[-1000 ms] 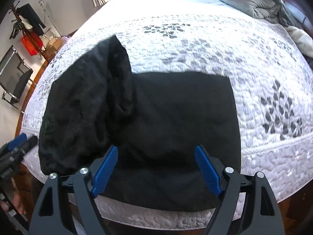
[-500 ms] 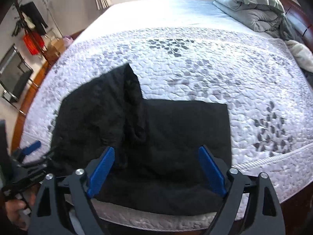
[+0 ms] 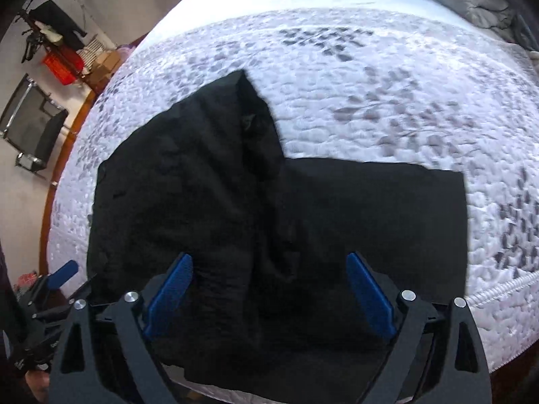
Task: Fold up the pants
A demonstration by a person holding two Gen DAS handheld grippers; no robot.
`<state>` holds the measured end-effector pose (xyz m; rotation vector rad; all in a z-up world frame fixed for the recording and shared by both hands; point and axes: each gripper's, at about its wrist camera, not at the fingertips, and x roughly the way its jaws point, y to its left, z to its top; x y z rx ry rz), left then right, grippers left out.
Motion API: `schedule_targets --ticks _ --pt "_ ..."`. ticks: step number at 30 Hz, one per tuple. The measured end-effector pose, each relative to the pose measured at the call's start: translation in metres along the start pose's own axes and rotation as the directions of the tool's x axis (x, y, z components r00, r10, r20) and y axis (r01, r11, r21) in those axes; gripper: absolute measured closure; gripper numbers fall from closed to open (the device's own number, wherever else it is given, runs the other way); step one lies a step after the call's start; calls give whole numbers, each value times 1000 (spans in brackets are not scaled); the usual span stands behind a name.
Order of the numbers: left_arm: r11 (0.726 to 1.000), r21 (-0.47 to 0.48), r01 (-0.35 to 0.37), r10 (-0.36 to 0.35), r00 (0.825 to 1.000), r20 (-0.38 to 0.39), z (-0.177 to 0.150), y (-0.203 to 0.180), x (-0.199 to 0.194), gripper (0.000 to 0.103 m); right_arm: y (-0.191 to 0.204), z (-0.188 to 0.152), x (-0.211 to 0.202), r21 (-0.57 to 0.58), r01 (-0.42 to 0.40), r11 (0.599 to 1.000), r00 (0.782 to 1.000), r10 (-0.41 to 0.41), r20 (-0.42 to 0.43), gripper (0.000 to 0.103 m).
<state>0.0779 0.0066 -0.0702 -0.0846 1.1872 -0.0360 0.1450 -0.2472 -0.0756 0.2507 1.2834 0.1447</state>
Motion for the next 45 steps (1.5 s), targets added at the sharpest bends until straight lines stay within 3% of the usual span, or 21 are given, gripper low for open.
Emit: schedule_targets --ticks 3,5,6,13,15,24,31,45 --pt "1000 -1 1 -1 1000 -6 0 2 2 12 4 -3 5 -11 -11 1000 1000 11 7 15" --pt "1000 -8 4 -4 1000 -8 0 3 3 12 7 -4 5 -25 -58 998 998 58 7 38" --pt "1000 -12 4 -5 1000 -12 -1 3 4 12 9 -4 5 -31 -50 998 999 51 8 39" --pt "999 -37 35 -36 998 -42 -1 1 11 12 31 -10 -6 -185 40 982 997 -28 67 75" --pt "998 -42 38 -40 998 -46 -1 1 10 12 35 -14 -13 -207 48 977 995 -29 91 79" --pt "996 -71 49 -51 999 -21 2 0 -8 12 32 -22 -59 -223 -46 974 981 86 172 83" --pt "998 -34 62 -62 998 -1 2 -14 -20 12 20 -32 -95 -206 -68 976 967 115 227 83" --pt "995 59 83 -83 997 -7 -1 -57 -22 11 -47 -46 -127 -85 -11 996 962 33 271 83"
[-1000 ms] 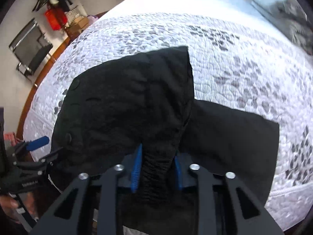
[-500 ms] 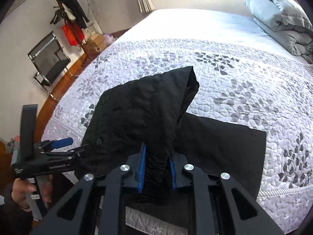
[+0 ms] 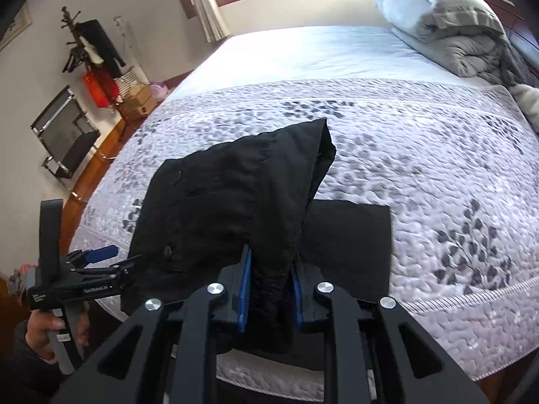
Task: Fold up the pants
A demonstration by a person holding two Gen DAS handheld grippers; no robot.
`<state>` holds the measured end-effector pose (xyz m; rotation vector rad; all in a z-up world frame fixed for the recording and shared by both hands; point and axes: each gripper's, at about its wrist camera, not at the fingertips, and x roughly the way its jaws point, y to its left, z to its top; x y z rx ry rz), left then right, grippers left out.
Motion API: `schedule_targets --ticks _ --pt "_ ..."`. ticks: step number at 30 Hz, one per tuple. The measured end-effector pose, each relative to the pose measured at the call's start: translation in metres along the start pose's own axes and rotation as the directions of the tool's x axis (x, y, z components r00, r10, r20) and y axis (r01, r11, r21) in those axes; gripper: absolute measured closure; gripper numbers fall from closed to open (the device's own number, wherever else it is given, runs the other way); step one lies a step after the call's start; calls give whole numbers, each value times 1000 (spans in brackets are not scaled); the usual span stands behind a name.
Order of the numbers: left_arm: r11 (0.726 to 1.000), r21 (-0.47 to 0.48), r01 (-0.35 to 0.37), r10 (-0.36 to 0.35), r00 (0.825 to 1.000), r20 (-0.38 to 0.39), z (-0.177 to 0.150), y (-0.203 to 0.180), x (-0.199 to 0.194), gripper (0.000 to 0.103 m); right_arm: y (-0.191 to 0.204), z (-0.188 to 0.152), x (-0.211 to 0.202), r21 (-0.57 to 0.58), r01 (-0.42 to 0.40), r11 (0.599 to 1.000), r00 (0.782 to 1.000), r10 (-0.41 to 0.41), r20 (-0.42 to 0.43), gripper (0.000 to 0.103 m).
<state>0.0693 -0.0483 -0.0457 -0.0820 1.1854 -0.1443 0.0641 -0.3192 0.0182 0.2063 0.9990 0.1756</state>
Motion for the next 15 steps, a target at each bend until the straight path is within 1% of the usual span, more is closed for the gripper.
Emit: schedule_targets --ticks 4,7,9,12,15 --pt "1000 13 -1 1 1000 -14 -2 -11 4 11 -18 -6 0 34 21 999 1000 -21 -9 83" --pt "1000 28 -9 9 1000 -12 -3 -18 4 11 -28 -12 4 51 61 997 998 -60 -26 83" --pt "999 35 -12 12 1000 -10 -3 -22 3 11 -37 -16 9 63 84 994 996 -82 -45 83" --pt "999 42 -15 15 1000 -2 -4 -29 0 11 -49 -26 21 99 98 990 993 -90 -77 83" --pt "998 55 -12 12 1000 8 -5 -35 -2 11 -55 -35 34 111 114 987 990 -103 -101 83"
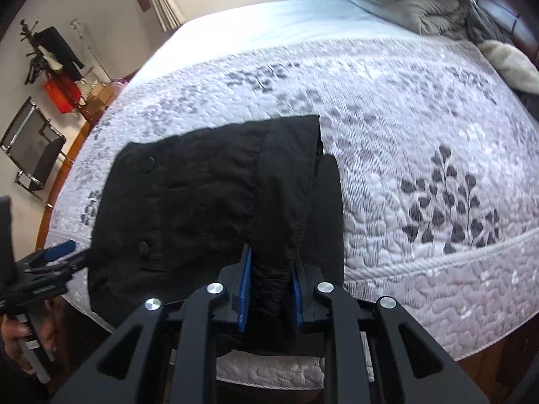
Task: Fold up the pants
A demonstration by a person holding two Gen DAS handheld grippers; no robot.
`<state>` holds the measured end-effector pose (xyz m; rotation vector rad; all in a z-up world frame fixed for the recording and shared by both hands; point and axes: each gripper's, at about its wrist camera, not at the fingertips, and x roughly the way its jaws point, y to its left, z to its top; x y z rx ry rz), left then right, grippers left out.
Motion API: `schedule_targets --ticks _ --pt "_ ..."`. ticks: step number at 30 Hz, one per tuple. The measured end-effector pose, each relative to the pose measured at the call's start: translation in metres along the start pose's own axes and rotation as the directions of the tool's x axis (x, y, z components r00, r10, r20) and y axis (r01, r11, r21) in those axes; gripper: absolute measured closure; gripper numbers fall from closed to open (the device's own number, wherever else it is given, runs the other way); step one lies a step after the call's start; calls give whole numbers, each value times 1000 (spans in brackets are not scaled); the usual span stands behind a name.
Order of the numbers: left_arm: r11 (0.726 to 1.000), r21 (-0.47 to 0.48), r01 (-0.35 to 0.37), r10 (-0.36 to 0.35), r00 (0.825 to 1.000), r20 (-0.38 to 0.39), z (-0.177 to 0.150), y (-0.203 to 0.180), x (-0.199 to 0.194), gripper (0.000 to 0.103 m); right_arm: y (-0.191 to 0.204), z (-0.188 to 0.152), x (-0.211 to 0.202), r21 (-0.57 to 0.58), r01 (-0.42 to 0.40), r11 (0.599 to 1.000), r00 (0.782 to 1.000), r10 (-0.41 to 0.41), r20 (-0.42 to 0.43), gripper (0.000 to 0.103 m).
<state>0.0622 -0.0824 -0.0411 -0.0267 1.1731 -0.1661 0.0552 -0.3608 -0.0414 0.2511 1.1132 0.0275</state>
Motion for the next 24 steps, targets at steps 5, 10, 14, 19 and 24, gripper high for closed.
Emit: schedule_targets --ticks 5,10,14,19,24 --pt "1000 -14 -14 15 1000 9 2 -5 6 11 -5 -11 23 12 28 1000 999 -28 -20 80" --pt "999 -14 -33 33 999 -5 4 -12 23 11 -14 -18 36 55 9 998 1000 -7 -29 73" --pt "1000 -2 -25 25 1000 -9 0 -14 28 11 -19 -20 30 55 -1 998 1000 2 -24 58" --pt "999 10 -33 33 999 -5 -2 -6 21 11 -22 -17 -1 58 11 998 999 -13 37 55" --pt "1000 -21 -16 16 1000 11 -1 1 10 11 -2 -4 -21 -20 -13 1000 996 15 86 55"
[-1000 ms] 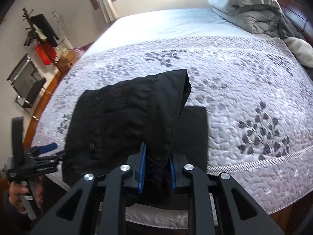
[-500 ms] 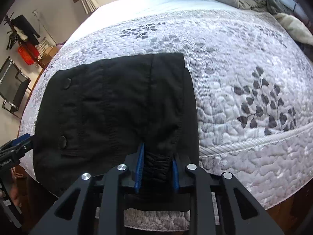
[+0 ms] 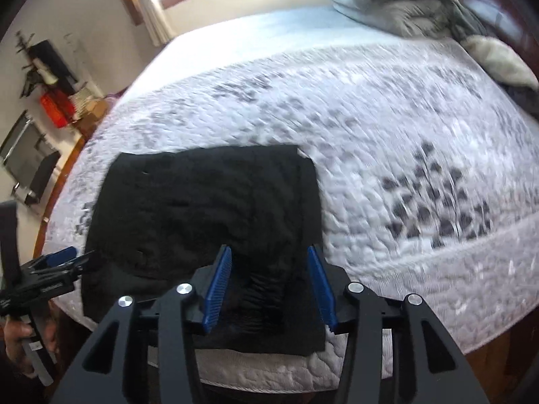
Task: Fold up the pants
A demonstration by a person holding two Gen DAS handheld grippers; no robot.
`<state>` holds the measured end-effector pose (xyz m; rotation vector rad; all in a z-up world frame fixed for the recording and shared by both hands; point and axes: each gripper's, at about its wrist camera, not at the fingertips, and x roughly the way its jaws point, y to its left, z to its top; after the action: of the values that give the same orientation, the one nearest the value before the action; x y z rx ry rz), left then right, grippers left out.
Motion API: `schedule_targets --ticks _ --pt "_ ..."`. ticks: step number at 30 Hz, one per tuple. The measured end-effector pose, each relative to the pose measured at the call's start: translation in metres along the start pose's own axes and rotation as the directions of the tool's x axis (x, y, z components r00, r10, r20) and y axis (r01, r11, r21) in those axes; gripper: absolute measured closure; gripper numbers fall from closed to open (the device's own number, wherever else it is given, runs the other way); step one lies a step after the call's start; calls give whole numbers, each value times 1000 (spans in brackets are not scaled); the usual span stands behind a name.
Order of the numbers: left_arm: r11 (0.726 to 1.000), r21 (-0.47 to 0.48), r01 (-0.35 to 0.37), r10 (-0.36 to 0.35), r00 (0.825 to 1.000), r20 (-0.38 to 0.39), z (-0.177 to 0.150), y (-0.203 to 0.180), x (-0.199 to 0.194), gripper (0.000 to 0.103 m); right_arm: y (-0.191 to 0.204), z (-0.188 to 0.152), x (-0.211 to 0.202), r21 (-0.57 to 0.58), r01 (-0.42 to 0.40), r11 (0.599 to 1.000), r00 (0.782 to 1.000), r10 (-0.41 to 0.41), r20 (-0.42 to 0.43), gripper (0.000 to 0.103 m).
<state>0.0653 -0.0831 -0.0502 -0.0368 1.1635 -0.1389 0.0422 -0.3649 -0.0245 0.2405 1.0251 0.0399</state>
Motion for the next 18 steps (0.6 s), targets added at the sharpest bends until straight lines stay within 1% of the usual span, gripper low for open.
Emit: schedule_targets --ticks 2,4,8,11,13,16,18 --pt "1000 13 3 -3 1000 2 0 -2 -2 11 10 0 4 -33 -20 999 1000 20 -12 54" --pt "1000 29 -2 2 1000 -5 -2 -3 -2 11 20 -6 11 -58 -17 998 999 15 -36 54" --pt "999 31 16 -15 1000 -20 -6 -6 0 11 15 -21 22 -30 -7 1000 997 4 -81 54" --pt "999 38 12 -11 1000 -28 -7 -6 6 11 5 -30 36 3 -2 1000 994 2 -112 56" --pt "999 34 18 -17 999 -46 -7 -5 11 11 6 -30 44 -10 16 1000 992 -17 -127 57" --pt "999 26 25 -24 999 -42 -7 -1 10 11 13 -24 43 -38 43 998 989 -48 -142 56" --pt "999 30 14 -14 1000 -25 -6 5 6 11 20 -16 32 -52 39 998 992 -44 -116 56"
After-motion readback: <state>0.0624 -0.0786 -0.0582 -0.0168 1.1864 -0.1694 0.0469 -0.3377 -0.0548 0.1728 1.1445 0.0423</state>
